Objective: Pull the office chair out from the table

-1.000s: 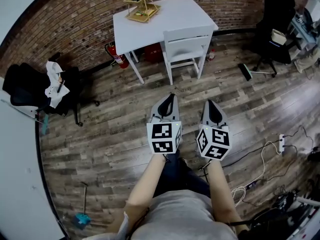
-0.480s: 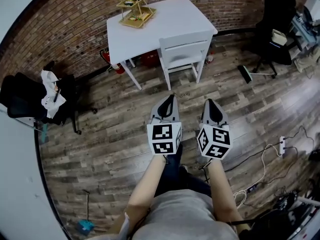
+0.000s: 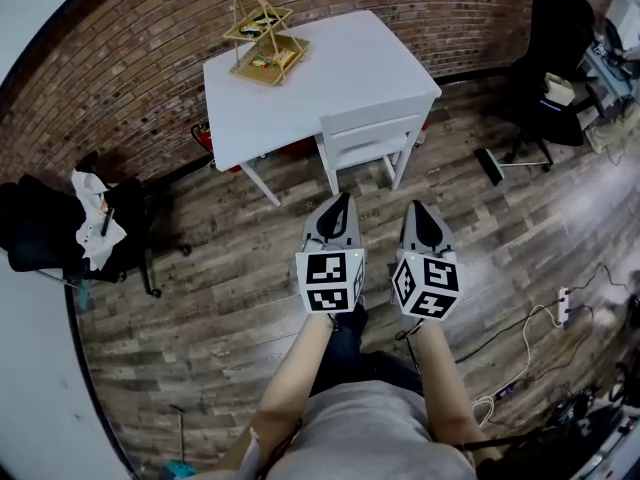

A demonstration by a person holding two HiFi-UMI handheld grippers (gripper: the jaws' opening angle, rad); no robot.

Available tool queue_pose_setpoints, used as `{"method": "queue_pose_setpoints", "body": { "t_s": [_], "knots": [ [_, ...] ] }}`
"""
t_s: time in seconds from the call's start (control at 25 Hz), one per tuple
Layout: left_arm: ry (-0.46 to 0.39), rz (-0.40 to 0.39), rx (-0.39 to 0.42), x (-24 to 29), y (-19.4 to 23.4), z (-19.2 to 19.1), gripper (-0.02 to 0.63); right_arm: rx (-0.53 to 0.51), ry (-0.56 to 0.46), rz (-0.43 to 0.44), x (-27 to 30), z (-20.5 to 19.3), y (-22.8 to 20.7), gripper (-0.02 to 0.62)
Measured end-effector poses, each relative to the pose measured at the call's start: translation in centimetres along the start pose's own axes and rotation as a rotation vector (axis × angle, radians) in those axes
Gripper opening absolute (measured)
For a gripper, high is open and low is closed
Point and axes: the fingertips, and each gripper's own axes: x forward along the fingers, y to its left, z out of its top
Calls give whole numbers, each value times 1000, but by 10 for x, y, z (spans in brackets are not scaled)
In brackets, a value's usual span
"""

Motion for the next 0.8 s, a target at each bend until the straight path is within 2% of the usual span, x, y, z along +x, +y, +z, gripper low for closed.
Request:
{"method": "queue_pose_setpoints", "body": {
  "t_s": [0.28,0.8],
  "knots": [
    [7,-1,7,48,42,15,12,1,2,-6,61,15,13,14],
    [31,-25,-20,101,59,20,12,-25,31,-39,111,26,0,14]
  ]
}}
